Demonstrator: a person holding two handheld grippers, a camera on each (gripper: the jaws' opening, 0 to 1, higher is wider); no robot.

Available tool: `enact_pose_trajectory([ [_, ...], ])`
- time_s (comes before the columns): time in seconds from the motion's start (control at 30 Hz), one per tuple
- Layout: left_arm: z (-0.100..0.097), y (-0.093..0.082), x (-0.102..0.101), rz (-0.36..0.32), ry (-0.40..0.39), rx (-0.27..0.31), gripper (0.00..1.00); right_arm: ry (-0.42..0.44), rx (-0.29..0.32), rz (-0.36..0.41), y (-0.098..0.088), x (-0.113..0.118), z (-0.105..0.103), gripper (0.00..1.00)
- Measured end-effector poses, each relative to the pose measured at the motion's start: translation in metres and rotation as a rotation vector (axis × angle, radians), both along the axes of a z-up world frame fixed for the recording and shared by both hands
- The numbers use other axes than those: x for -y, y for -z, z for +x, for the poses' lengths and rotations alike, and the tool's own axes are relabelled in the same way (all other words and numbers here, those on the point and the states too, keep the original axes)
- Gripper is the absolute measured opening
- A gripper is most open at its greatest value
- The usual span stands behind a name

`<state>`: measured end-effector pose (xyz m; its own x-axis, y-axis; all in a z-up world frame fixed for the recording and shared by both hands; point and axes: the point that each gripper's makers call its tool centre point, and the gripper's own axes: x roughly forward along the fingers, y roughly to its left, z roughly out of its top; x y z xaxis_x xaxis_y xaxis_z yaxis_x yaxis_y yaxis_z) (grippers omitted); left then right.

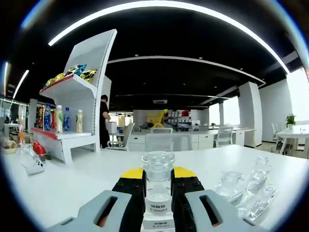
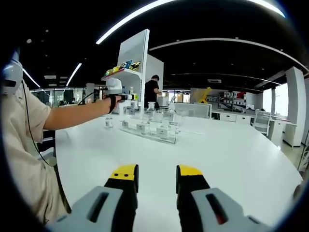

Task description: Identify the label on the chemical reagent bottle, grasp the chemical reagent bottle, and place it in the designated position on the reagent rack

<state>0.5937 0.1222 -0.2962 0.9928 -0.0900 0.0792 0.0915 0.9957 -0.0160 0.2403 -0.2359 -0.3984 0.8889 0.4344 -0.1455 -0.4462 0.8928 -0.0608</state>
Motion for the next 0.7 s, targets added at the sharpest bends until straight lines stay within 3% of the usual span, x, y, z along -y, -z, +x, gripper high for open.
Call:
enact_pose_trajectory([
  [0.7, 0.001, 0.012, 0.004, -0.016, 0.006, -0.026, 0.20, 0.005, 0.000, -0.002, -0.001, 0.002, 0.000, 0.31],
])
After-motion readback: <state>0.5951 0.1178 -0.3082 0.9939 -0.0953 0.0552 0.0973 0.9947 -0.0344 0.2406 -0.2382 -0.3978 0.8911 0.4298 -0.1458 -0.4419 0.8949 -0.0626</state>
